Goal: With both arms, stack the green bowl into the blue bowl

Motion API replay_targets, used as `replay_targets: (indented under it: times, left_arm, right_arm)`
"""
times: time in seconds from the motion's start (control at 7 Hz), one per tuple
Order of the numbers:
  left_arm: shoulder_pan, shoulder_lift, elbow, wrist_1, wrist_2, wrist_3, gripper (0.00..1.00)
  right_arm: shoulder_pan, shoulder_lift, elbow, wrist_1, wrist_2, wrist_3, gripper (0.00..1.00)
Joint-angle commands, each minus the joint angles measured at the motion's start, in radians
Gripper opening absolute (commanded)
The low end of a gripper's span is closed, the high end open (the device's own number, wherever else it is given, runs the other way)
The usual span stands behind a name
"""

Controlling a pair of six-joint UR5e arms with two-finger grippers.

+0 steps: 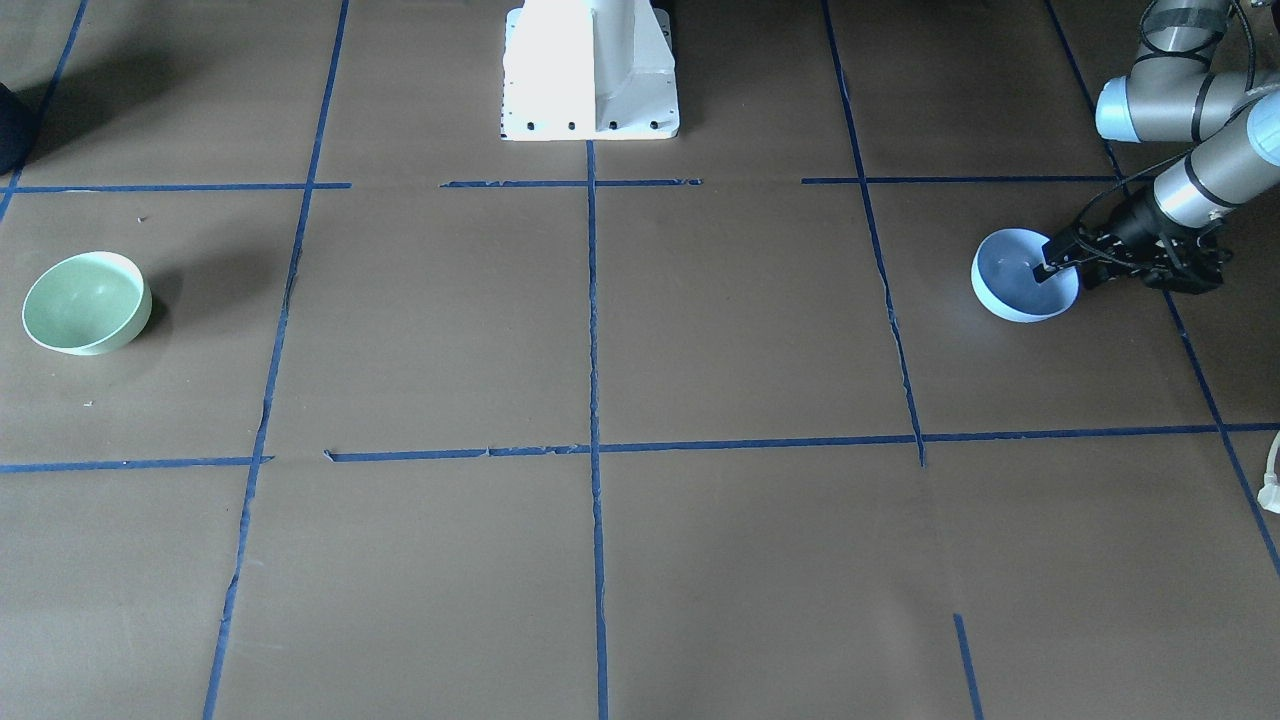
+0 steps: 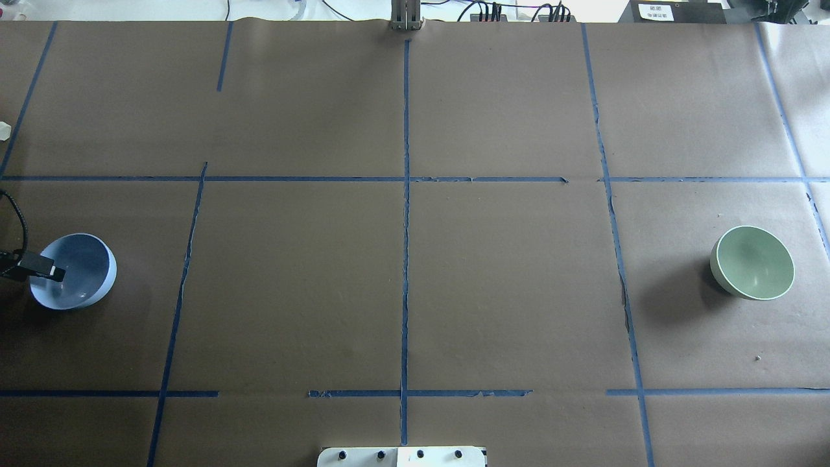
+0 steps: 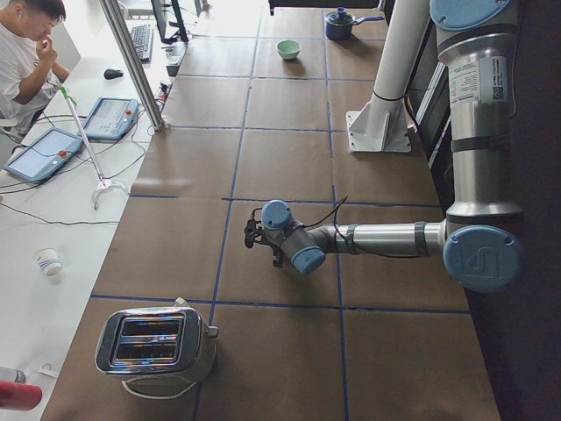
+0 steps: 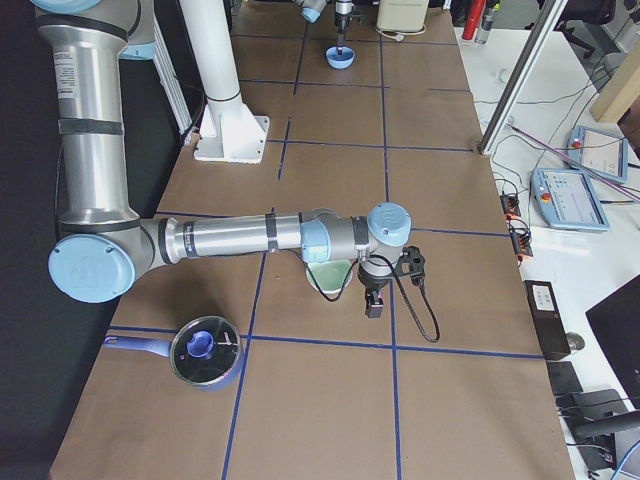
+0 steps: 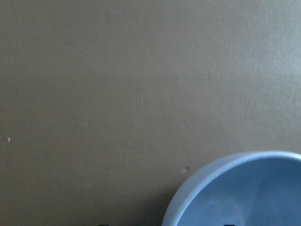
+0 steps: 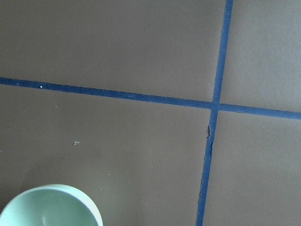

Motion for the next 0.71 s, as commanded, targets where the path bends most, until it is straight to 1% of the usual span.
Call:
replay_targets:
  times: [0.0, 0.14, 0.29, 0.43, 0.57]
  left_arm:
    - [0.006, 0.015, -0.004, -0.026, 0.001, -0.009, 0.01]
    - [0.016, -0.005, -0.006, -0.026, 0.001, -0.038, 0.0]
    - [0.021, -0.049, -0.041, -0.026, -0.007, -0.129, 0.0]
    - [0.067, -0.161, -0.087, -0.026, -0.01, -0.309, 0.0]
    - [0.148, -0.271, -0.128, -0.016, -0.001, -0.477, 0.0]
  right_arm:
    - [-0.002, 0.0, 0.002, 0.0, 0.002, 0.0, 1.0]
    - [-0.002, 0.0, 0.0, 0.0, 0.005, 0.001, 1.0]
    - [-0.002, 0.0, 0.0, 0.0, 0.006, 0.001, 1.0]
    - [-0.002, -0.002, 0.002, 0.0, 0.008, 0.003, 1.0]
    - [-0.001, -0.002, 0.003, 0.0, 0.014, 0.0, 1.0]
